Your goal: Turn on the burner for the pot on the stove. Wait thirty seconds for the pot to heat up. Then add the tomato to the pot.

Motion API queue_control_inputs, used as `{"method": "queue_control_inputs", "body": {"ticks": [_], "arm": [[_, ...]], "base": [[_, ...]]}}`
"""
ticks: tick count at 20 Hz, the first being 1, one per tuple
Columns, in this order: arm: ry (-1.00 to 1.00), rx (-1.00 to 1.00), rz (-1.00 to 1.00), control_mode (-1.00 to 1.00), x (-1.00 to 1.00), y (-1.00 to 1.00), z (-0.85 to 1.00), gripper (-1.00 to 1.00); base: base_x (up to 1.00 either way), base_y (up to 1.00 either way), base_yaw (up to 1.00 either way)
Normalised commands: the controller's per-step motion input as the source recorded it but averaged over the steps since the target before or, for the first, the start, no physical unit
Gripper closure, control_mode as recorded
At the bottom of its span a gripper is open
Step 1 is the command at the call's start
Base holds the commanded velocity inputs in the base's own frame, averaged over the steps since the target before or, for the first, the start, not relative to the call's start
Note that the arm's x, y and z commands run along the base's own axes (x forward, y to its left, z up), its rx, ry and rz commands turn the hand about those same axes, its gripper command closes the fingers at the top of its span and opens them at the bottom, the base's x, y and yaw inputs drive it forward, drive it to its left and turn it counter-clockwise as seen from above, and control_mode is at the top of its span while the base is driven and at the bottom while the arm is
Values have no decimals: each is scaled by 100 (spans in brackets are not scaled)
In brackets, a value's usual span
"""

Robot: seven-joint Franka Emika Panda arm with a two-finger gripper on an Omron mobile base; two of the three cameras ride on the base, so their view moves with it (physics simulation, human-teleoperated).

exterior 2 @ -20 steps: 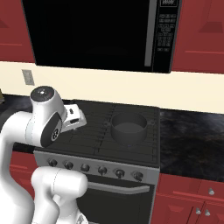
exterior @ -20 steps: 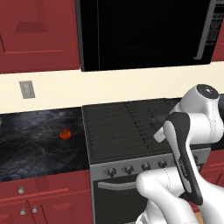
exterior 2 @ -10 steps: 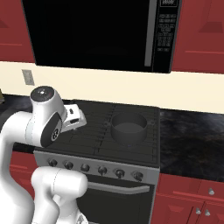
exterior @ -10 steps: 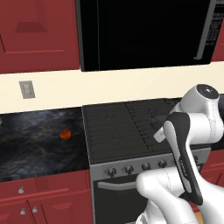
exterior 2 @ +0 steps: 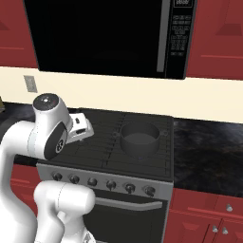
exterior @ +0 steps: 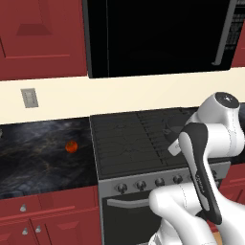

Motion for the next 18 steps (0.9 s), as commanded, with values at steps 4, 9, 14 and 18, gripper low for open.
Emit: {"method": "queue_control_inputs", "body": {"ticks": [4,9,14,18], "arm": [[0,0,0,-100,0,0,0,-100],[0,0,0,-100,0,0,0,-100],[0,0,0,-100,0,0,0,-100],[0,0,0,-100,0,0,0,-100]], "base": [[0,0,0],[0,0,0],[0,0,0],[0,0,0]]}}
